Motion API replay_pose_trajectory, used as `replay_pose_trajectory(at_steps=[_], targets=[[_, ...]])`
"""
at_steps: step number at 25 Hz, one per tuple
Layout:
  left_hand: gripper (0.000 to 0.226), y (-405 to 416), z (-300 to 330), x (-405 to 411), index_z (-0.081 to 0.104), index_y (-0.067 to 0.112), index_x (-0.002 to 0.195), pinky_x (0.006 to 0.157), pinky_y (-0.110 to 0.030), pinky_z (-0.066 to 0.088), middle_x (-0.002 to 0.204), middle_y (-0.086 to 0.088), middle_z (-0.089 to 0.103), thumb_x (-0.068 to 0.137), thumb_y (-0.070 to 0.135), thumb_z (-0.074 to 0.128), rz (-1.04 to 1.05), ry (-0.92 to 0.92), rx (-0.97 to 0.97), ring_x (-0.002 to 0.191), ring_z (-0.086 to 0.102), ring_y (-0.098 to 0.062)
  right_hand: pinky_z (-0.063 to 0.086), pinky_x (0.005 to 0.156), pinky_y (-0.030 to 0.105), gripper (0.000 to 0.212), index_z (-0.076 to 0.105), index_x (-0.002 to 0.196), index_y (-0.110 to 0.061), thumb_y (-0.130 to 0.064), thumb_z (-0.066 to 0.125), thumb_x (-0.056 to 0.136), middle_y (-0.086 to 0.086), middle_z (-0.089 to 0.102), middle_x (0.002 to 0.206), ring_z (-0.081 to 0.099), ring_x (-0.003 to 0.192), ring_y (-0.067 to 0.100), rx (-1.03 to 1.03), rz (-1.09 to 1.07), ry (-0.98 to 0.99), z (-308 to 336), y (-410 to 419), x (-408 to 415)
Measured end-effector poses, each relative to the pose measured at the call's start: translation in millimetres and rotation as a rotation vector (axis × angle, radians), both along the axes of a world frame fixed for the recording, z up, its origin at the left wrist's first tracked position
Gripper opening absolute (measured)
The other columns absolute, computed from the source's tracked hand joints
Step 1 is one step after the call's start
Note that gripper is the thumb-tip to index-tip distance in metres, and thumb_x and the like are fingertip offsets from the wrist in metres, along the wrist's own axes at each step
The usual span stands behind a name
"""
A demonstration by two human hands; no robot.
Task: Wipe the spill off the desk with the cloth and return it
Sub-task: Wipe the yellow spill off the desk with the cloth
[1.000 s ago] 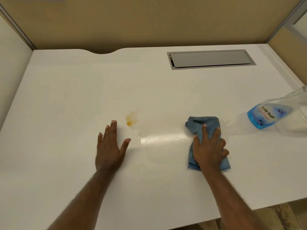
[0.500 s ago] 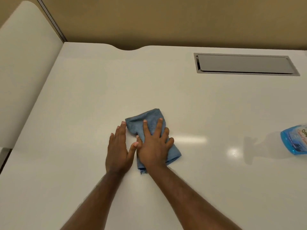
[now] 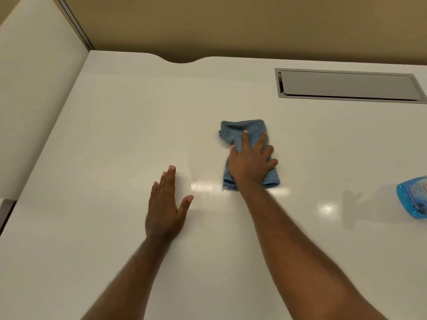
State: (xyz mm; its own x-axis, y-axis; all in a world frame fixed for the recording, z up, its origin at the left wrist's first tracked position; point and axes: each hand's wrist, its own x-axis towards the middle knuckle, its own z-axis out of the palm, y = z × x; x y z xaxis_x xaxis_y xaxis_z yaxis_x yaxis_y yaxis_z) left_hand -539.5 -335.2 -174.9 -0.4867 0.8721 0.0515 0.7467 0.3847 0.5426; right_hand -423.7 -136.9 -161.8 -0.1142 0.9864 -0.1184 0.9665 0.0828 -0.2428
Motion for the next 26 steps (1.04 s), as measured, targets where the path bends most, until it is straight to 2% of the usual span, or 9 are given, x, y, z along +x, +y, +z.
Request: replay_pose_trajectory(at_steps=[8,12,15,21,24,26], targets=[[0.083,0.0,-0.7,-0.5,0.009,0.019,0.154,0.120,-0.030,0.002,0.162,0.005,0.014,0.090,0.070,0.015,-0.033,-0.023,-0.014,0.148,0.008,-0.008,0.025,0.101,0.061,0.057,0.026,0.147,-0.040,-0.053,0.037,0.093,0.014,0.015,0.160,0.028,0.132,0.044,0.017,-0.334,-0.090,-1.3,34.0,135.1],[0.083,-0.8,0.0,-0.9,0.011,0.018,0.154,0.120,-0.029,0.002,0.162,0.004,0.016,0.090,0.070,0.016,-0.030,-0.044,0.009,0.149,0.011,-0.011,0.028,0.099,0.063,0.053,0.030,0.146,-0.039,-0.048,0.039,0.094,0.015,0.020,0.157,0.033,0.127,0.047,0.055,-0.410,-0.066,-0.1,-5.6,188.7],[0.080,-2.5,-1.2,-2.3,0.012,0.018,0.154,0.121,-0.030,0.003,0.162,0.004,0.017,0.092,0.067,0.018,-0.035,-0.056,0.024,0.149,0.011,-0.011,0.031,0.094,0.064,0.052,0.036,0.144,-0.037,-0.045,0.047,0.094,0.018,0.026,0.155,0.038,0.122,0.048,0.132,-0.377,-0.045,-1.7,-60.2,206.8],[0.076,-4.9,3.7,-4.0,0.014,0.018,0.154,0.119,-0.025,0.001,0.161,0.004,0.020,0.092,0.062,0.019,-0.010,-0.138,0.066,0.148,0.012,-0.008,0.036,0.086,0.055,0.059,0.038,0.145,-0.034,-0.042,0.056,0.090,0.019,0.028,0.155,0.040,0.122,0.045,0.144,-0.167,-0.029,-2.5,-151.7,143.2],[0.073,-18.1,9.6,-12.2,0.018,0.015,0.153,0.119,-0.025,0.001,0.159,0.003,0.022,0.093,0.057,0.023,-0.022,-0.167,0.100,0.145,0.013,-0.004,0.034,0.090,0.053,0.065,0.033,0.147,-0.036,-0.048,0.055,0.087,0.016,0.024,0.158,0.038,0.127,0.042,0.089,0.024,-0.027,-2.5,-188.9,81.2],[0.074,-31.3,12.5,-18.4,0.021,0.013,0.152,0.119,-0.028,0.003,0.158,0.000,0.025,0.092,0.055,0.024,-0.020,-0.177,0.106,0.145,0.016,-0.009,0.032,0.096,0.056,0.066,0.028,0.148,-0.037,-0.052,0.051,0.087,0.014,0.019,0.160,0.034,0.132,0.042,0.051,0.076,0.018,-4.2,-199.4,43.6]])
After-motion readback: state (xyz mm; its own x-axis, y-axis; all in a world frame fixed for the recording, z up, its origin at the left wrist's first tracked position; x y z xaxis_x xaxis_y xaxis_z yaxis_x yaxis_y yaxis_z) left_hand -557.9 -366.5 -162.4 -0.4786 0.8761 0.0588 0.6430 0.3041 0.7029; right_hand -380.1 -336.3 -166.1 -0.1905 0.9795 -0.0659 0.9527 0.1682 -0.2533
